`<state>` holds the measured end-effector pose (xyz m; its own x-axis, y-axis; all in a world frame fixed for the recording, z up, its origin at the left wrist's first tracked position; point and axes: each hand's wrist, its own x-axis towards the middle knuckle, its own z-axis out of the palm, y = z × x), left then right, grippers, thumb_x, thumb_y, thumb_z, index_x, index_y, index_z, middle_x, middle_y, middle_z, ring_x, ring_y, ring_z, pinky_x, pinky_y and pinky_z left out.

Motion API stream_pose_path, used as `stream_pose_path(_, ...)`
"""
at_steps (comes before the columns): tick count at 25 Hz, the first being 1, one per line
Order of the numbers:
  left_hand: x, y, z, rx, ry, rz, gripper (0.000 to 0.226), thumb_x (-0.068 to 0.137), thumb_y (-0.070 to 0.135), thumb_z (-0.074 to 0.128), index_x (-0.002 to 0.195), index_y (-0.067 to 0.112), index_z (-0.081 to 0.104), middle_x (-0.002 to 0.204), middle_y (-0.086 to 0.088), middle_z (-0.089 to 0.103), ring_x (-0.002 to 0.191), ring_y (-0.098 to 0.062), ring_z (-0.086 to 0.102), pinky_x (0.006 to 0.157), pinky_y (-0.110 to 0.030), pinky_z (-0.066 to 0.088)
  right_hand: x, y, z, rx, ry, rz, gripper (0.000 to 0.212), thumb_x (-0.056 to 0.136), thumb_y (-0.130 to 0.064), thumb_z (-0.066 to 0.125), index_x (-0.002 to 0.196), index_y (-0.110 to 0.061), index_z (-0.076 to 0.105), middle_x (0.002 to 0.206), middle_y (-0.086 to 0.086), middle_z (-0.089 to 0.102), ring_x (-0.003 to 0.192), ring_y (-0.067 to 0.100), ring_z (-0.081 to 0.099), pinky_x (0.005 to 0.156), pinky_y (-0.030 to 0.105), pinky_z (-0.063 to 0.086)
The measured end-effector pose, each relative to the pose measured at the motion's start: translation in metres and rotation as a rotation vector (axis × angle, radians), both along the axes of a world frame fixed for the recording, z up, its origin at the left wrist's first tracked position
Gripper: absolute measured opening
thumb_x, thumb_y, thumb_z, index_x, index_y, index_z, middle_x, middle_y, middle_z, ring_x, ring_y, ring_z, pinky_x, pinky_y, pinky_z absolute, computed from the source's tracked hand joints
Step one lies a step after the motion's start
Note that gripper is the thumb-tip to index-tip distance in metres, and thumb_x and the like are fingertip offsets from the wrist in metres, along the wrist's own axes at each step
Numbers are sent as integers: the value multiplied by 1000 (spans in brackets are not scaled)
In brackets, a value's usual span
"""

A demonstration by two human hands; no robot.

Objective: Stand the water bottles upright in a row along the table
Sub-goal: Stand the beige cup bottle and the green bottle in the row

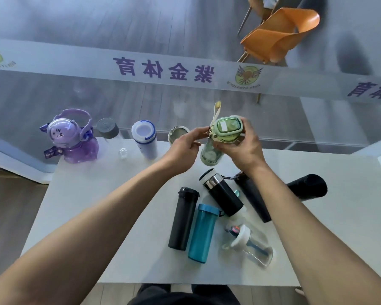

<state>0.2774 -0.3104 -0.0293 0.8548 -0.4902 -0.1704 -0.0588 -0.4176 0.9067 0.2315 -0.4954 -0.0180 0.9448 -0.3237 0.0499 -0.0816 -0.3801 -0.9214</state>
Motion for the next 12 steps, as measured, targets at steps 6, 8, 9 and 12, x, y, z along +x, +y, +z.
stream_pose_path(6,11,-34,-23,94,36,45,74,74,3,32,133,44,49,131,13,65,123,-22,57,104,-51,47,26,-34,-35,-17,59,65,73,64,-24,93,126,-20,55,118,6,67,108,22,67,95,47,55)
stream_pose_path(8,14,-40,-30,101,49,64,76,77,-1,32,135,44,48,132,14,64,122,-19,57,104,-48,47,33,-40,-43,-18,81,75,75,64,-23,94,127,-20,54,118,7,67,108,24,66,95,47,55)
stream_pose_path(9,15,-44,-34,100,55,70,77,78,-3,32,137,42,48,132,13,64,120,-16,58,103,-43,49,37,-43,-46,-17,88,80,75,64,-22,94,127,-19,54,118,8,67,108,25,66,95,46,55)
stream_pose_path(12,16,-50,-38,91,91,72,79,81,-7,31,142,42,44,132,14,60,109,-4,61,85,-19,52,43,-47,-54,-22,102,78,73,65,-21,92,127,-20,54,118,7,65,108,24,65,96,45,54)
